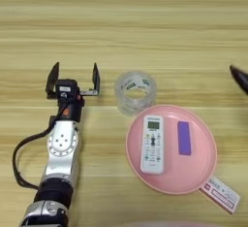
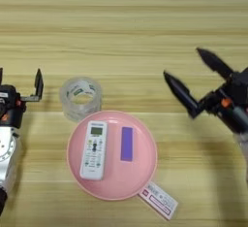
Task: Move the objects on the table
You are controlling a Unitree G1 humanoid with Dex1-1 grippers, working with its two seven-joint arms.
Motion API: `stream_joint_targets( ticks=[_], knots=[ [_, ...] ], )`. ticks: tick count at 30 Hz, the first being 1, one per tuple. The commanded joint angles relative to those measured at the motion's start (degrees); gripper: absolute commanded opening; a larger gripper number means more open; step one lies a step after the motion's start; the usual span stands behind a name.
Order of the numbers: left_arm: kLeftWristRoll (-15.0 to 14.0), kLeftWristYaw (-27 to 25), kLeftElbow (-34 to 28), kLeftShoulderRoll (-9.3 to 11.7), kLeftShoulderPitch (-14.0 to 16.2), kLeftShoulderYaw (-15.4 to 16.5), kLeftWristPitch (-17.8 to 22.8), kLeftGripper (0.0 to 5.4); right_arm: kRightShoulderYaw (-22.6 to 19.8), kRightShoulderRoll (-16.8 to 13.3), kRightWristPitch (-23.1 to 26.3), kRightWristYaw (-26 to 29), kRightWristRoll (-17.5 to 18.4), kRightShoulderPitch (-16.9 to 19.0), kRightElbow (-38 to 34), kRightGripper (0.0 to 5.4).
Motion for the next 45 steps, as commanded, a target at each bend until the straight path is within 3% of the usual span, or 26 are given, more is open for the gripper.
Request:
stream_joint_targets(
  ticks=[1,6,17,31,45],
  knots=[
    [0.4,0.1,0.7,0.5,-1.2,-0.1,-0.5,5.40,-2.0,-4.8,2.4,6.2,0.3,6.9,-2.6,5.38],
    [0.2,0.0,1.9,0.8,-1.9,0.1,-1.1,5.40,-1.6,-8.3,1.4,12.2,-4.6,14.8,-0.7,5.38],
    [0.1,0.0,1.9,1.3,-1.7,0.2,-1.7,5.40,4.9,-9.7,-0.2,17.7,-13.8,22.4,3.7,5.38],
    [-0.5,-0.1,1.6,1.3,-1.9,0.3,-1.9,5.40,10.8,-10.9,-4.0,15.9,-23.7,24.8,3.0,5.38],
    [-0.4,0.0,2.9,1.3,-2.7,0.5,-2.6,5.40,12.4,-10.1,-4.6,12.8,-24.4,22.1,4.6,3.65]
  ],
)
